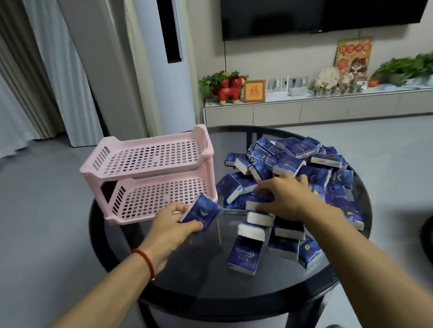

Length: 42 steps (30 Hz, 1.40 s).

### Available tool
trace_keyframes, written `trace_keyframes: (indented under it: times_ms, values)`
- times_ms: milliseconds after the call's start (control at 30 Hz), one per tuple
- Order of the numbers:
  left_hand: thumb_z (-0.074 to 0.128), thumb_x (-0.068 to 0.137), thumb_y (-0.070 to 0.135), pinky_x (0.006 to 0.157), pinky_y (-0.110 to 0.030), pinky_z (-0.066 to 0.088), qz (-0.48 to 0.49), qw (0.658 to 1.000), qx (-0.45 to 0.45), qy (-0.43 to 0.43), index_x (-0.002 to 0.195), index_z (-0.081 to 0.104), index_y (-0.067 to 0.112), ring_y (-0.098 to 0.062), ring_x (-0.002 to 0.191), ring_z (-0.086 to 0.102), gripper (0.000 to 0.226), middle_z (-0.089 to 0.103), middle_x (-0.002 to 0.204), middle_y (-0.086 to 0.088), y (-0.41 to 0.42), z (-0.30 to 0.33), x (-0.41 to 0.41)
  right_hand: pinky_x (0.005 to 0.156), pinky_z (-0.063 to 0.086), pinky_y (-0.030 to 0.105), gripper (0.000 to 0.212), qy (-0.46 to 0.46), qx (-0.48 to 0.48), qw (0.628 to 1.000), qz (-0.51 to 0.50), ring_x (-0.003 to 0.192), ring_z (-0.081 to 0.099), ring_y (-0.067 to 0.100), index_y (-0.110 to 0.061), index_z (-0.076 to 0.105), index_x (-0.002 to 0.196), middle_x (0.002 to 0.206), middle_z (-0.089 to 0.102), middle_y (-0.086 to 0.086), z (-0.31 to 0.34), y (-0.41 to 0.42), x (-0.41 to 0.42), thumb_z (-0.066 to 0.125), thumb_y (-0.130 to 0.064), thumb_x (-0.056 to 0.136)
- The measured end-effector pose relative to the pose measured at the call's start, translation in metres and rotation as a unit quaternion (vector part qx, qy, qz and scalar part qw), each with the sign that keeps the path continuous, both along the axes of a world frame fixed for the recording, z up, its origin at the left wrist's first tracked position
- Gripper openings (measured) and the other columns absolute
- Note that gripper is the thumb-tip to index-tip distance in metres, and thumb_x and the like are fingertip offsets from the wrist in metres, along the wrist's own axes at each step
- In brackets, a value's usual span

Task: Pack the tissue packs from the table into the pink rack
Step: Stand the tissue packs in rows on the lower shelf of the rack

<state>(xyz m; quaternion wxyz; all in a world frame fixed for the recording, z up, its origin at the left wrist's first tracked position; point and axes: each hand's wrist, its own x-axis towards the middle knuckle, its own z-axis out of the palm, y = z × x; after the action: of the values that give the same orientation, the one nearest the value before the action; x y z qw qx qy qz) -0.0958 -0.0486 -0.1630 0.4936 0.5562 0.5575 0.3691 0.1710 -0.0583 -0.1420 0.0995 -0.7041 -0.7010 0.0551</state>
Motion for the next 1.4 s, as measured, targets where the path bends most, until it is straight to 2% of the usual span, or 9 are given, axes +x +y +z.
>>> trace_keyframes:
  times_ms: [100,200,333,500,633,833,933,1167,1400]
  values:
    - [0.073,0.08,-0.013,0.052,-0.028,0.053,-0.009,0.999,-0.003,-0.051,0.11,0.058,0.006,-0.023,0.073,0.069,0.038,0.076,0.099,-0.02,0.004,-0.011,0.002,0.087,0.023,0.042,0.018,-0.045,0.012,0.999,-0.006,0.111,0.056,0.023,-0.032,0.07,0.11,0.097,0.069,-0.009,-0.005,0.005,-0.009,0.061,-0.042,0.098]
    - [0.071,0.082,-0.013,0.055,-0.03,0.056,-0.036,0.997,0.0,-0.075,0.117,0.061,0.025,-0.024,0.075,0.073,0.053,0.079,0.091,-0.013,0.007,-0.012,0.004,0.085,0.035,0.04,0.024,0.096,0.043,0.994,-0.033,0.092,0.062,0.022,-0.019,0.071,0.097,0.088,0.069,0.0,0.0,0.005,0.004,0.057,-0.038,0.102]
    - [0.068,0.084,-0.015,0.059,-0.034,0.058,-0.067,0.993,0.019,-0.1,0.126,0.059,0.039,-0.027,0.08,0.072,0.069,0.079,0.094,-0.014,0.008,-0.005,0.004,0.088,0.053,0.038,0.024,0.475,0.032,0.879,-0.016,0.095,0.068,0.02,-0.017,0.076,0.115,0.107,0.077,0.005,0.02,-0.016,0.017,0.057,-0.027,0.104]
    - [0.066,0.086,-0.016,0.064,-0.035,0.062,-0.086,0.989,0.013,-0.119,0.136,0.055,0.039,-0.032,0.082,0.073,0.076,0.077,0.101,-0.021,0.007,0.002,0.002,0.068,0.053,0.03,0.027,0.609,-0.049,0.791,0.003,0.089,0.064,0.019,-0.008,0.073,0.12,0.113,0.074,0.018,0.024,-0.025,-0.008,0.053,-0.02,0.105]
    - [0.058,0.088,-0.019,0.069,-0.039,0.063,-0.084,0.981,-0.018,-0.172,0.13,0.061,0.031,-0.032,0.08,0.07,0.066,0.076,0.096,-0.023,0.005,0.006,-0.001,0.062,0.059,0.029,0.026,0.591,-0.078,0.802,0.021,0.087,0.067,0.024,-0.013,0.075,0.111,0.11,0.074,0.019,0.022,-0.025,-0.039,0.051,-0.019,0.106]
    - [0.054,0.092,-0.008,0.077,-0.034,0.056,-0.126,0.957,-0.081,-0.247,0.131,0.061,0.018,-0.023,0.088,0.07,0.048,0.075,0.108,-0.015,0.006,0.007,-0.005,0.069,0.064,0.039,0.02,0.393,0.044,0.918,0.027,0.071,0.075,0.017,-0.007,0.07,0.108,0.088,0.076,0.008,0.001,-0.01,-0.086,0.053,-0.017,0.106]
    - [0.072,0.087,-0.005,0.078,-0.035,0.06,-0.13,0.977,-0.045,-0.161,0.134,0.052,0.021,-0.026,0.096,0.074,0.057,0.075,0.111,-0.019,0.007,-0.002,-0.011,0.074,0.062,0.041,0.016,0.312,0.1,0.945,0.01,0.068,0.072,0.013,-0.013,0.07,0.103,0.082,0.073,-0.002,-0.01,-0.004,-0.101,0.058,-0.023,0.103]
    - [0.078,0.078,-0.012,0.091,-0.042,0.061,-0.121,0.987,0.01,-0.102,0.128,0.051,0.028,-0.029,0.109,0.072,0.069,0.074,0.116,-0.015,0.022,-0.011,-0.027,0.091,0.058,0.038,0.055,0.303,0.003,0.949,0.087,0.098,0.069,0.01,-0.02,0.056,0.139,0.119,0.069,-0.004,-0.008,0.0,-0.107,0.075,-0.038,0.091]
    - [0.09,0.072,0.007,0.099,-0.043,0.057,-0.059,0.996,0.069,-0.005,0.128,0.061,0.016,-0.021,0.11,0.071,0.063,0.074,0.117,-0.005,0.054,-0.018,-0.032,0.083,0.059,0.035,0.038,0.312,0.113,0.943,-0.028,0.09,0.067,0.01,-0.017,0.064,0.118,0.1,0.07,-0.004,-0.008,0.017,-0.104,0.077,-0.036,0.089]
